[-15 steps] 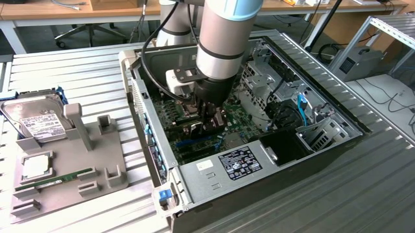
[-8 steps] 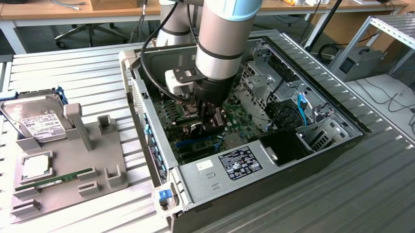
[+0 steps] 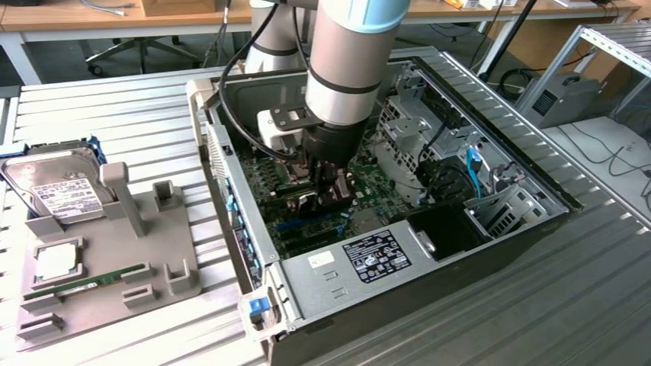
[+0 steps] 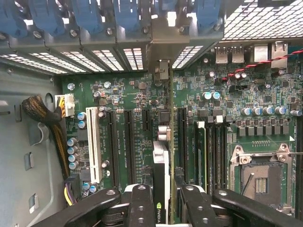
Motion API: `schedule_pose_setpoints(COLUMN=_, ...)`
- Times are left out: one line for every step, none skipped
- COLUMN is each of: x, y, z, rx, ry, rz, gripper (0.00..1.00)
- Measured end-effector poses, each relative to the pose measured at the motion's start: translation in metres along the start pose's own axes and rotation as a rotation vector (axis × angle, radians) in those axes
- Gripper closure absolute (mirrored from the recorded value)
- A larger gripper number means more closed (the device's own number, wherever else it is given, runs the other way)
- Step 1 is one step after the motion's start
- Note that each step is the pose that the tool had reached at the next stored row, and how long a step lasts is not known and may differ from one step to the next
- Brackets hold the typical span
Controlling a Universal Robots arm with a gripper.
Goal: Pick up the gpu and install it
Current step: 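Insert the gpu into the slot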
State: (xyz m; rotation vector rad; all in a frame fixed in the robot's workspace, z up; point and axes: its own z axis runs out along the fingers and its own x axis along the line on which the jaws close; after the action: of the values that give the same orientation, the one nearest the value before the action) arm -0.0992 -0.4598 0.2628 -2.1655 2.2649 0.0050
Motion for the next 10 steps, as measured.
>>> schedule_pose_setpoints(x=0.0, y=0.0, z=0.0, rx=0.0, ry=0.0, rz=0.0, gripper=0.73)
schedule_pose_setpoints(x=0.0, y=0.0001, z=0.0, rx=0.0, ry=0.0, rz=0.0, gripper=0.73)
schedule_pose_setpoints(x=0.0, y=0.0008, z=0.0, rx=0.0, ry=0.0, rz=0.0, gripper=0.73)
schedule_pose_setpoints(x=0.0001, y=0.0018, z=0.0, rx=0.0004, ry=-0.0007, rz=0.0, gripper=0.73)
schedule_pose_setpoints(x=0.0001, y=0.0022, z=0.0, rx=0.0005, ry=-0.0008, rz=0.0, gripper=0.73)
schedule_pose_setpoints(x=0.0001, y=0.0028, z=0.0001, rx=0.0008, ry=-0.0012, rz=0.0, gripper=0.73)
schedule_pose_setpoints(x=0.0001, y=0.0034, z=0.0, rx=0.0009, ry=-0.0013, rz=0.0, gripper=0.73)
schedule_pose_setpoints(x=0.0001, y=0.0033, z=0.0001, rx=0.001, ry=-0.0013, rz=0.0, gripper=0.73)
schedule_pose_setpoints(x=0.0001, y=0.0034, z=0.0, rx=0.0009, ry=-0.0014, rz=0.0, gripper=0.73)
schedule_pose_setpoints(x=0.0001, y=0.0034, z=0.0, rx=0.0008, ry=-0.0023, rz=0.0, gripper=0.73)
